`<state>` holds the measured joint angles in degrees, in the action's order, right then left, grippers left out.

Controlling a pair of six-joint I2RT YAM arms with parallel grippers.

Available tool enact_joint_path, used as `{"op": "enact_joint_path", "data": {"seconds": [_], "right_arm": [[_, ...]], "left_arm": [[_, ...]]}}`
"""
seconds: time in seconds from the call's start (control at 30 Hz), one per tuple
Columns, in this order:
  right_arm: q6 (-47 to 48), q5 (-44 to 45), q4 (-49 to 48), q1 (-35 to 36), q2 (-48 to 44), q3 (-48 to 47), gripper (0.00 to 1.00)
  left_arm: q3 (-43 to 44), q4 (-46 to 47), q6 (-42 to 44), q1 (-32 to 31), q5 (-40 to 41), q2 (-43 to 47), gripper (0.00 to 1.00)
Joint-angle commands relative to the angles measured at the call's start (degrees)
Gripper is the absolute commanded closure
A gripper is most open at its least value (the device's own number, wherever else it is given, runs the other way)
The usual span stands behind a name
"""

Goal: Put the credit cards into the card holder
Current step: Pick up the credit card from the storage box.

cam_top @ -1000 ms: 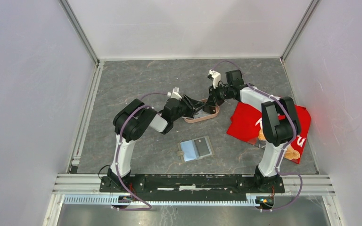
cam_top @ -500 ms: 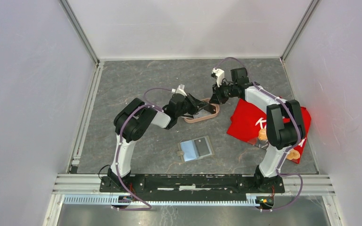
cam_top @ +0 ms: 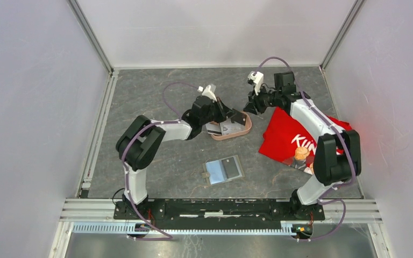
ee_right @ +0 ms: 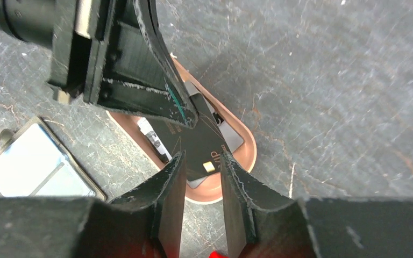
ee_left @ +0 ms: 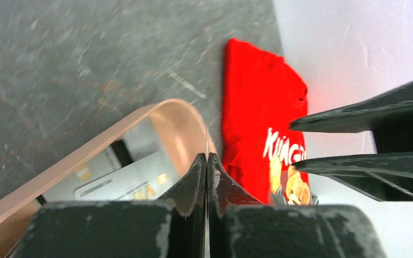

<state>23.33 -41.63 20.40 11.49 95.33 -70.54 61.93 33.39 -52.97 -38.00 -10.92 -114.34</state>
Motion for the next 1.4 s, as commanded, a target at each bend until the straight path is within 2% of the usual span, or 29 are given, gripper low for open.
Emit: {"op": "enact_joint_path", "data": {"seconds": [0.0, 0.17, 0.27, 0.33, 0.47, 0.57, 0.6, 0.67, 0.7, 0.8, 0.83, 1.0, 1.13, 1.27, 1.37], "right_arm": [[4.76, -4.07, -0.44, -0.37, -5.39, 0.94, 0.63], [8.30, -7.94, 0.58, -0.51, -9.37, 1.69, 0.62], [10.38, -10.73, -0.33, -1.12, -14.32, 3.56, 0.59], [12.43, -14.86, -0.68, -1.76, -18.03, 5.47, 0.52], [13.83, -25.74, -0.01, -1.77, -24.57, 12.63, 0.24], [16.68, -33.05, 4.57, -1.65, -28.52, 19.46, 0.03], [17.09, -33.44, 5.24, -1.56, -29.84, 21.35, 0.02], [13.73, -33.55, 1.41, -1.33, -32.07, 26.29, 0.02], [7.93, -33.53, -3.61, -1.04, -32.78, 29.67, 0.02], [-13.28, -34.42, -26.94, 0.12, -33.75, 38.69, 0.02], [-16.06, -34.93, -28.61, 1.19, -33.17, 39.15, 0.02], [-16.46, -32.29, -26.64, 7.35, -28.12, 37.62, 0.02], [-19.75, -30.62, -27.39, 9.52, -24.75, 36.66, 0.09], [-23.12, -29.32, -30.26, 11.48, -23.12, 37.06, 0.20], [-25.87, -29.37, -31.82, 12.43, -22.13, 37.14, 0.35]], "left_arm": [[2.71, -4.35, 12.42, 0.24, 0.17, 8.53, 0.98], [2.03, -7.10, 18.64, 1.28, -5.35, 13.66, 0.98], [2.00, -12.91, 23.01, 2.58, -12.58, 17.59, 0.98], [1.97, -17.99, 25.98, 3.46, -19.08, 20.47, 0.98], [1.52, -31.23, 32.72, 3.96, -32.72, 25.42, 0.98], [-2.68, -36.48, 35.83, 3.96, -38.90, 29.81, 0.98], [-4.24, -37.12, 36.33, 3.98, -39.45, 31.27, 0.98], [-6.81, -37.72, 37.32, 3.78, -40.81, 33.69, 0.98], [-7.97, -37.58, 37.64, 3.54, -41.03, 34.93, 0.98], [-9.86, -37.34, 38.02, 1.96, -39.96, 36.41, 0.98], [-10.16, -37.34, 38.15, 1.38, -38.63, 36.54, 0.98], [-9.86, -36.92, 38.53, -1.21, -34.71, 35.23, 0.98], [-8.79, -36.52, 38.80, -3.29, -33.02, 33.54, 0.98], [-8.25, -35.00, 38.42, -4.55, -32.53, 32.17, 0.98], [-8.50, -33.63, 37.62, -5.13, -31.84, 31.86, 0.98]]}}
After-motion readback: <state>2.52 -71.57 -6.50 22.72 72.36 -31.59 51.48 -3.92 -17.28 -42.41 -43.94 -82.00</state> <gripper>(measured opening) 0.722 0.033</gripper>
